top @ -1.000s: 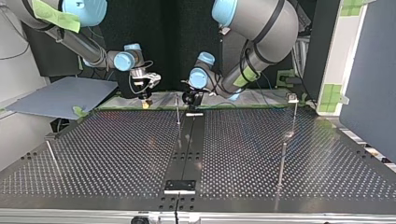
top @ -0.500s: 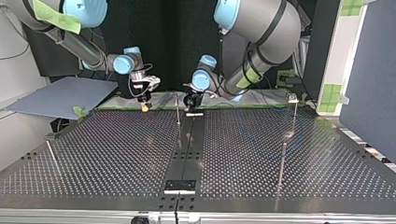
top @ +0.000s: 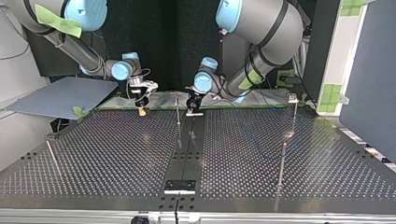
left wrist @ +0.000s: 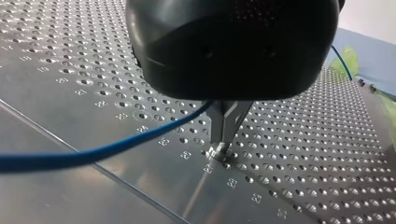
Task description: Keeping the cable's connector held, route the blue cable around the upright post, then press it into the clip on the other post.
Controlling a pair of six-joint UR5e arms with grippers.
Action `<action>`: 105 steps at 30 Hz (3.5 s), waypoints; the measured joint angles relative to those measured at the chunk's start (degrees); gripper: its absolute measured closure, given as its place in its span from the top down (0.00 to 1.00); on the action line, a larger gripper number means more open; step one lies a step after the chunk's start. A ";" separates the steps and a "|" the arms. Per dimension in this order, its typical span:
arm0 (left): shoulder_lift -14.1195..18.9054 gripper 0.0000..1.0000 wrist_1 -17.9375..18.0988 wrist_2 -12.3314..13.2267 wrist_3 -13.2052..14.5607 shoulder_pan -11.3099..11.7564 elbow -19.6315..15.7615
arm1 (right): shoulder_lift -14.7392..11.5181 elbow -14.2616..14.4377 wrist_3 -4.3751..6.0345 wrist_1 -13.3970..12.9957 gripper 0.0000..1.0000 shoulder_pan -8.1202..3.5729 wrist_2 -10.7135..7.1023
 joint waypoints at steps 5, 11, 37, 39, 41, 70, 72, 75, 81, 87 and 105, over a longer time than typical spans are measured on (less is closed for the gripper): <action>0.00 0.01 -0.03 -0.08 0.11 0.02 0.46 | 0.06 -0.64 -0.12 0.01 0.00 -0.11 -0.06; 0.01 0.01 -0.02 -0.38 0.47 0.15 0.62 | 0.14 -1.76 0.07 0.27 0.00 -0.25 -0.35; -1.98 0.01 -0.66 -1.74 1.72 1.22 3.78 | 0.69 -4.03 0.19 1.55 0.00 -1.47 -1.09; -2.28 0.01 -0.74 -1.65 2.04 1.23 3.84 | 0.77 -4.13 0.18 1.58 0.00 -1.55 -1.11; -2.41 0.01 -0.88 -1.53 2.58 1.24 3.90 | 0.80 -4.21 0.18 1.60 0.00 -1.63 -1.15; -2.38 1.00 -4.16 -1.35 12.41 0.71 4.26 | 1.08 -5.18 0.07 3.05 0.00 -1.60 -1.84; -2.36 1.00 -4.61 -1.80 12.69 0.62 4.26 | 1.09 -5.18 0.04 3.20 0.00 -1.62 -1.84; -2.35 1.00 -5.99 -3.00 13.56 0.46 4.27 | 1.09 -5.18 0.01 3.37 0.00 -1.65 -1.84; -0.79 1.00 -9.55 -4.00 15.78 0.51 4.27 | 1.09 -5.19 0.07 3.44 0.00 -1.68 -1.87; 0.68 1.00 -13.12 -3.13 17.83 0.06 4.25 | 1.10 -5.20 0.14 3.46 0.00 -1.69 -1.93; 1.35 1.00 -17.29 -2.74 20.35 -2.33 3.82 | 1.18 -5.28 -0.07 3.99 0.00 -2.01 -2.04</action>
